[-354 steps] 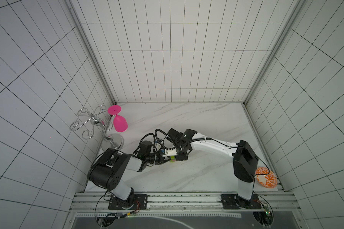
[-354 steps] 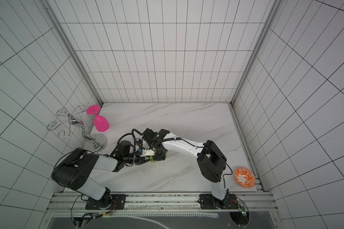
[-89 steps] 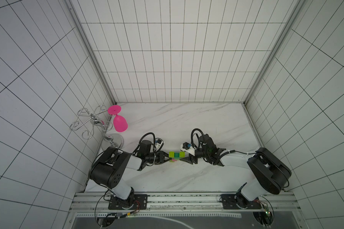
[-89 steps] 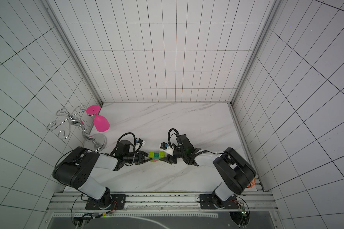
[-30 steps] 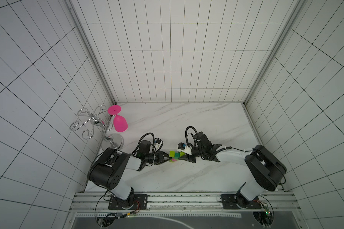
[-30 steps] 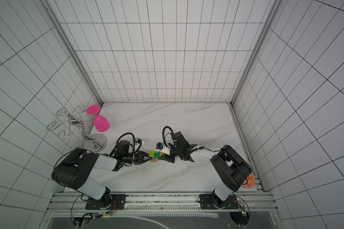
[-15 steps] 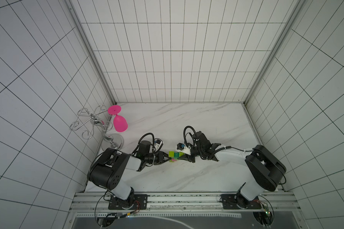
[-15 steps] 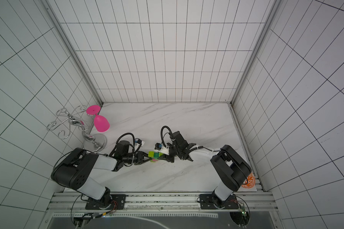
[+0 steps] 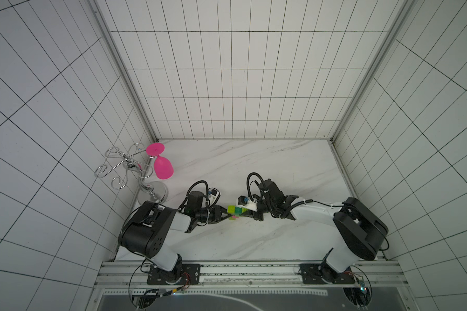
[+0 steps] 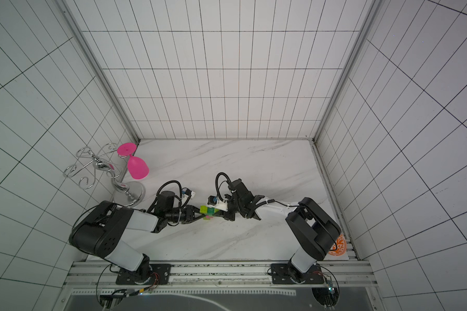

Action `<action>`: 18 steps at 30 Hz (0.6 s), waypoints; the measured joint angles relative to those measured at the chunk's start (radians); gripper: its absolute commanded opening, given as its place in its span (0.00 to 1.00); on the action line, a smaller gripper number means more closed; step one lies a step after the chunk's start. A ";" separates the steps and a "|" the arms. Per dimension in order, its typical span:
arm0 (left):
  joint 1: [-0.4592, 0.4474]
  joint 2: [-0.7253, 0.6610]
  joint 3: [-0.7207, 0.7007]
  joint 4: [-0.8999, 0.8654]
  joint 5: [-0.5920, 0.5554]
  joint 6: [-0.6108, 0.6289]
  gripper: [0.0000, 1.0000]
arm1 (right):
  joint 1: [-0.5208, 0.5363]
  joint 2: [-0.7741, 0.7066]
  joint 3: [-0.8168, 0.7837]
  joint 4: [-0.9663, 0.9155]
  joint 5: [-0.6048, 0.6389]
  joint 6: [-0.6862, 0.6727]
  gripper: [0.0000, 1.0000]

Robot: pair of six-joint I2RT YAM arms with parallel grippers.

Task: Assemble the letter y with lego
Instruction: Pick up the lego brick from the center of the board.

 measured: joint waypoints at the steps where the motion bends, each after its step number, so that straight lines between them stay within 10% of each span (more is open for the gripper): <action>1: 0.001 0.000 0.000 0.000 0.000 0.000 0.24 | 0.000 0.004 0.006 -0.006 0.002 -0.004 0.24; 18: 0.006 -0.054 -0.013 -0.028 -0.033 -0.008 0.34 | 0.013 0.017 0.047 -0.056 0.023 -0.029 0.23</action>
